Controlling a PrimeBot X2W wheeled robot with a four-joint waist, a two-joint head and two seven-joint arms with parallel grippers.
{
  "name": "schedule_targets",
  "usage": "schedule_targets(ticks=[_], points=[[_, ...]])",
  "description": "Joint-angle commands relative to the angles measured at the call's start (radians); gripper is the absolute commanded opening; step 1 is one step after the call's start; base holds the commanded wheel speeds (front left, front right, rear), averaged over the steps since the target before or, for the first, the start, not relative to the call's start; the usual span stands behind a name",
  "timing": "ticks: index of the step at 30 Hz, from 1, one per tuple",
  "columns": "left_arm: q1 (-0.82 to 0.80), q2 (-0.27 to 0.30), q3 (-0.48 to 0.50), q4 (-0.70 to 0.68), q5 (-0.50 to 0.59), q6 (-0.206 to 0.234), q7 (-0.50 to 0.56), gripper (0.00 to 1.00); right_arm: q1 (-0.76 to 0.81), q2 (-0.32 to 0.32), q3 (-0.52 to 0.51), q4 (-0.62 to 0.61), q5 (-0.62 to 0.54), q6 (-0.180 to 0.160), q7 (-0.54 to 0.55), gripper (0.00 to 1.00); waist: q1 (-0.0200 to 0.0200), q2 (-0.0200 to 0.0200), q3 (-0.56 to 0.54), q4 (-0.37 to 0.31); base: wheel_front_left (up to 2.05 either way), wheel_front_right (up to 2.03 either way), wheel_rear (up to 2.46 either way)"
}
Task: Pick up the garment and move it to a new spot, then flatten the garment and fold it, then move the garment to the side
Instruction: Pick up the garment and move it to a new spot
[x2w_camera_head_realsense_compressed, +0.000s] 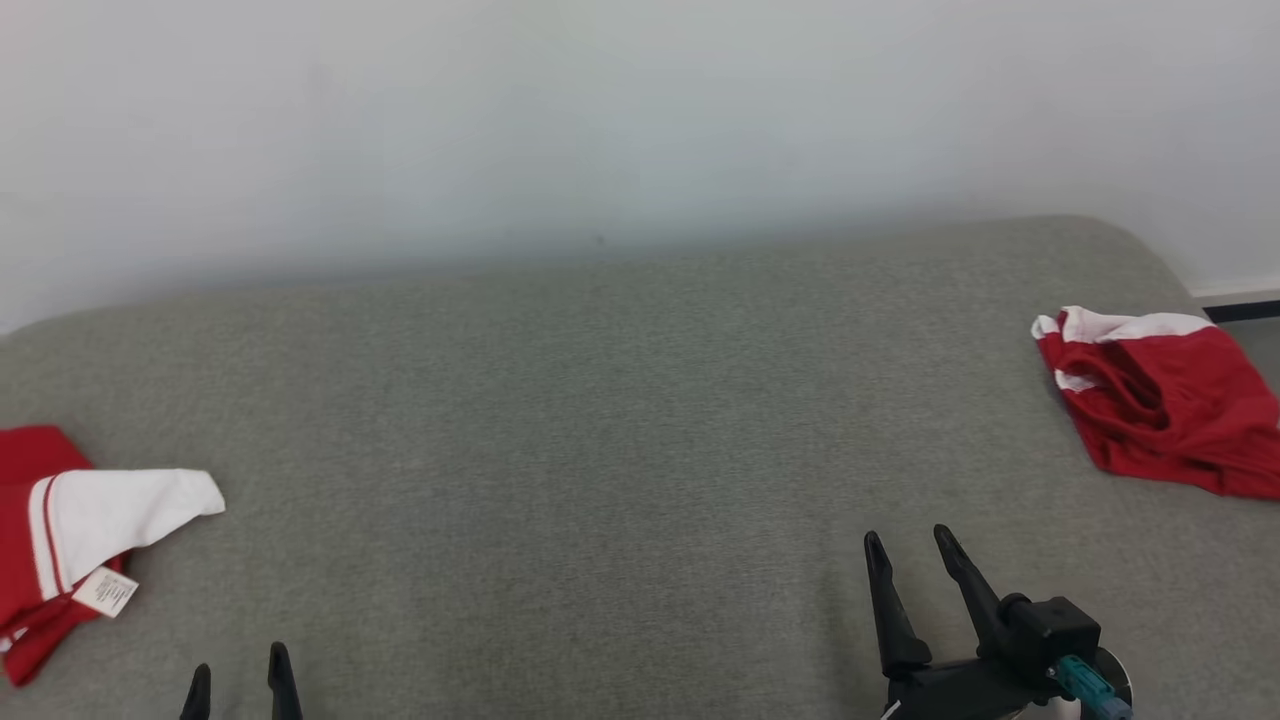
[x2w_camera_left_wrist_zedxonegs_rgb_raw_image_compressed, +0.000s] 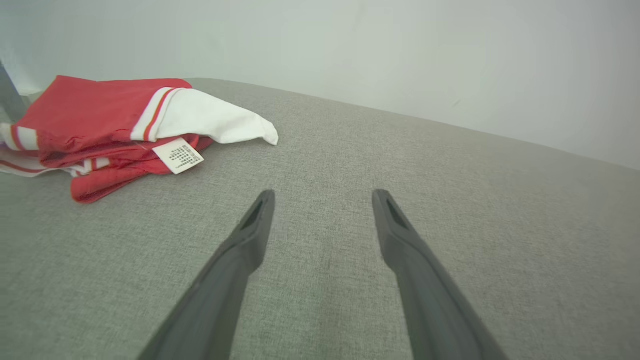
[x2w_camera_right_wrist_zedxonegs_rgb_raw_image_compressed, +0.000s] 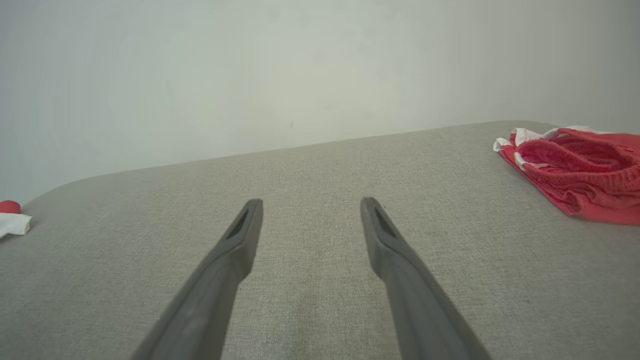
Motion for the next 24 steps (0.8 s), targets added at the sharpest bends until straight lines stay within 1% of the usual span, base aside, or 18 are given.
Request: schedule_targets(ticks=[1,6,11,12,19,20,24], points=[[-0.011,-0.001,-0.006,0.002,-0.008,0.002,-0.003,1.00,0.005,0.002,-0.002,-0.002,-0.001,-0.003,0.000,1.00,0.0000,0.0000,0.012,0.045,0.00,0.00,0.00],[-0.015,-0.001,-0.014,0.017,-0.001,0.005,-0.003,1.00,0.009,0.002,0.001,-0.004,0.007,-0.003,0.000,1.00,0.0000,0.0000,0.025,0.142,0.00,0.00,0.00],[-0.020,-0.001,-0.001,0.029,0.014,0.002,-0.003,1.00,0.003,0.002,0.013,-0.003,0.015,-0.003,0.000,1.00,0.0000,0.0000,0.037,0.247,0.00,0.00,0.00],[-0.020,-0.001,-0.001,0.029,0.014,0.002,-0.003,1.00,0.003,0.002,0.013,-0.003,0.015,-0.003,0.000,1.00,0.0000,0.0000,0.037,0.247,0.00,0.00,0.00],[-0.012,-0.001,0.032,0.045,0.024,-0.003,-0.003,1.00,-0.015,0.002,0.040,-0.004,0.025,-0.003,0.000,1.00,0.0000,0.0000,0.039,0.375,0.00,0.00,0.00],[-0.006,-0.002,0.036,0.053,0.027,-0.004,-0.003,1.00,-0.018,0.002,0.050,0.000,0.029,-0.003,0.000,1.00,0.0000,0.0000,0.036,0.405,0.00,0.00,0.00],[-0.004,-0.001,0.039,0.086,0.008,-0.004,-0.003,1.00,-0.032,0.002,0.067,0.008,0.043,-0.003,0.000,1.00,0.0000,0.0000,0.036,0.451,0.00,0.00,0.00]])
